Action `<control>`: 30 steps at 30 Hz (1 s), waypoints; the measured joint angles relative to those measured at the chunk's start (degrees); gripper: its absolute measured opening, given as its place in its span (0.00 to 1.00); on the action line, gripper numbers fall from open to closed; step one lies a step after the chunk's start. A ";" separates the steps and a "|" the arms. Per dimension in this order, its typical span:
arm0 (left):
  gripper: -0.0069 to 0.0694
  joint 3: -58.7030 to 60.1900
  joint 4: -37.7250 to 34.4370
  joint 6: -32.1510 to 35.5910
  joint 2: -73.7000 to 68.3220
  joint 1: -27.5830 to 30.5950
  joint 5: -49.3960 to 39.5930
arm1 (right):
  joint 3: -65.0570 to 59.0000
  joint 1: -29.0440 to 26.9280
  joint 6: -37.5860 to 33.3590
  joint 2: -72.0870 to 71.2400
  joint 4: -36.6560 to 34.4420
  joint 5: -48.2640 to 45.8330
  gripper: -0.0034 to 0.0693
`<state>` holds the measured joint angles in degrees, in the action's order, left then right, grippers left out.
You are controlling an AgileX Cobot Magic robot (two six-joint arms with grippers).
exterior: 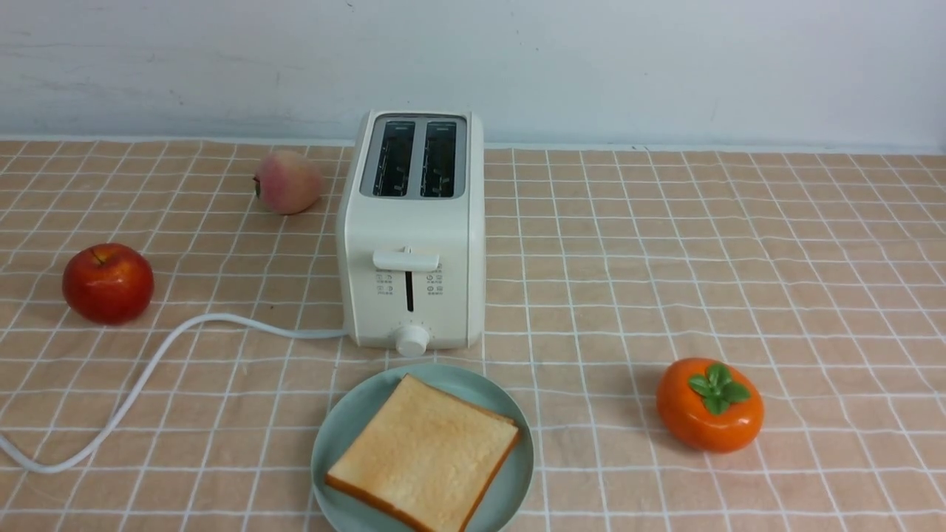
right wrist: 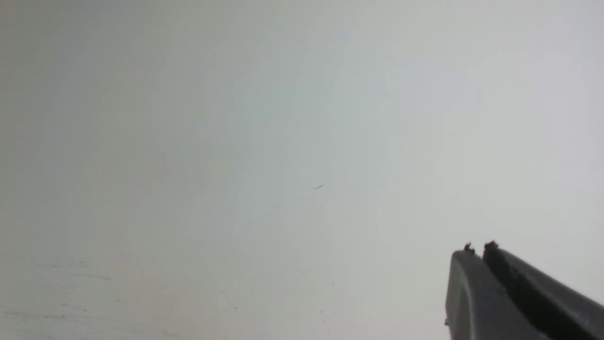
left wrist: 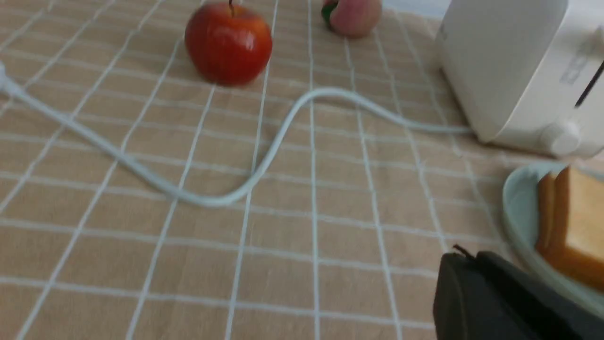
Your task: Take toasted bread from bread machine on light coffee tablecloth place on plate.
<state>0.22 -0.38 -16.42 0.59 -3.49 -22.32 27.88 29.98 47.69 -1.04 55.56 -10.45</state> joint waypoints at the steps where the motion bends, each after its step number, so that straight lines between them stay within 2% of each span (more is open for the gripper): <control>1: 0.10 0.43 0.00 0.05 0.00 0.00 -0.07 | 0.00 0.00 0.00 0.00 0.00 0.00 0.10; 30: 0.12 1.51 0.00 0.05 0.00 0.00 0.21 | 0.00 0.00 -0.19 0.00 0.00 0.07 0.15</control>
<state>1.72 -0.38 -16.37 0.59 -3.49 -22.11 27.88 29.98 47.50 -1.04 55.56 -10.38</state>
